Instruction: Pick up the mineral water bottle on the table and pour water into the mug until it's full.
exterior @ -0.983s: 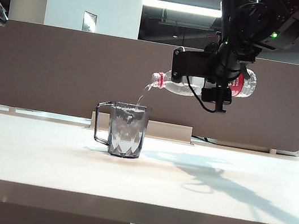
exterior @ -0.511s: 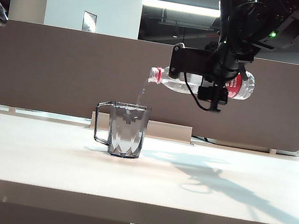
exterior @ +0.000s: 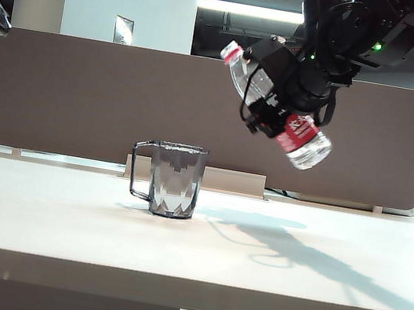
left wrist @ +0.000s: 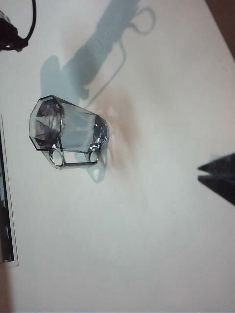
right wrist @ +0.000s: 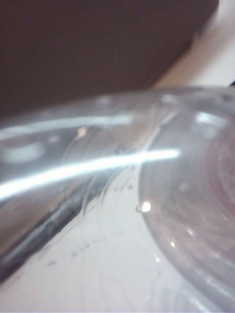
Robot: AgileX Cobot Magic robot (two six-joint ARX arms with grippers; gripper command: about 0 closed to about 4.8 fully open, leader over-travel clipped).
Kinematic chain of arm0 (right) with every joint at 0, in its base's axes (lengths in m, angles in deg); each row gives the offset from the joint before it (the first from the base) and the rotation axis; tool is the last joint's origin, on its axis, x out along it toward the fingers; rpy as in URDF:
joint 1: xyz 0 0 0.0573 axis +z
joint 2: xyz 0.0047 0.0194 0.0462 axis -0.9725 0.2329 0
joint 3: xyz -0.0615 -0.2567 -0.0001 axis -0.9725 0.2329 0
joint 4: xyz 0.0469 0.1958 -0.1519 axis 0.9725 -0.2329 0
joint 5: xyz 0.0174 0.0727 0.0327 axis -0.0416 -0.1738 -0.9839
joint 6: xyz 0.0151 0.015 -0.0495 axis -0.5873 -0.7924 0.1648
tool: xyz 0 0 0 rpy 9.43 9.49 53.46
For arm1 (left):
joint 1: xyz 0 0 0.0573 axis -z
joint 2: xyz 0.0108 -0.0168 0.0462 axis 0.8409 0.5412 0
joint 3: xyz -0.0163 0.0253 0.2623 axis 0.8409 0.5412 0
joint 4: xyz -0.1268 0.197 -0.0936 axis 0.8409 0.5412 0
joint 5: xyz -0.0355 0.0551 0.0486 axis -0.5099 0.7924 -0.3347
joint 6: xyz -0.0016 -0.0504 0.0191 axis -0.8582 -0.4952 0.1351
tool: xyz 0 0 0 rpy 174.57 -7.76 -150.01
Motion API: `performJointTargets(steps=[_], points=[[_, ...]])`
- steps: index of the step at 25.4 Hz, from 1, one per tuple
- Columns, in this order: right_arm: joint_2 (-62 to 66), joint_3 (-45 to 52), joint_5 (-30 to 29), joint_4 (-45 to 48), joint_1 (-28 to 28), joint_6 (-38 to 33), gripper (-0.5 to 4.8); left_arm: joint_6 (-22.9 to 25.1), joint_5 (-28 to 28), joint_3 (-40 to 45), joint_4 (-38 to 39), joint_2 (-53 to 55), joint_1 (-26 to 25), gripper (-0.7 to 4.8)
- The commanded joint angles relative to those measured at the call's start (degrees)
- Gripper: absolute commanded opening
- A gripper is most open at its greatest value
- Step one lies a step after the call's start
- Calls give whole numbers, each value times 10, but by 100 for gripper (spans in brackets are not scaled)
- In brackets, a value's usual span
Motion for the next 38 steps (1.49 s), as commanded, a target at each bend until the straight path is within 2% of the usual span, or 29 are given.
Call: performJointTargets(steps=[1,3,10,11,13,17,25,38], points=[[-7,0,-57,16,2,-162,305,0,-2,-4,-7,-1,1,-1],[-7,10,-70,37,2,-210,304,0,-2,-4,-7,-1,1,-1],[-8,94,-101,172,2,-302,304,0,-2,-4,-7,-1,1,-1],[-8,109,-110,198,1,-321,303,0,-2,-4,-7,-1,1,-1],[-8,176,-119,324,2,-389,303,0,-2,-4,-7,-1,1,-1],[-7,229,-119,401,2,-447,301,1,-2,-4,-7,-1,1,-1],[-7,303,-119,437,6,-455,301,0,-2,-4,-7,-1,1,-1],[39,309,-145,456,7,-426,301,0,-2,-4,-7,-1,1,-1]])
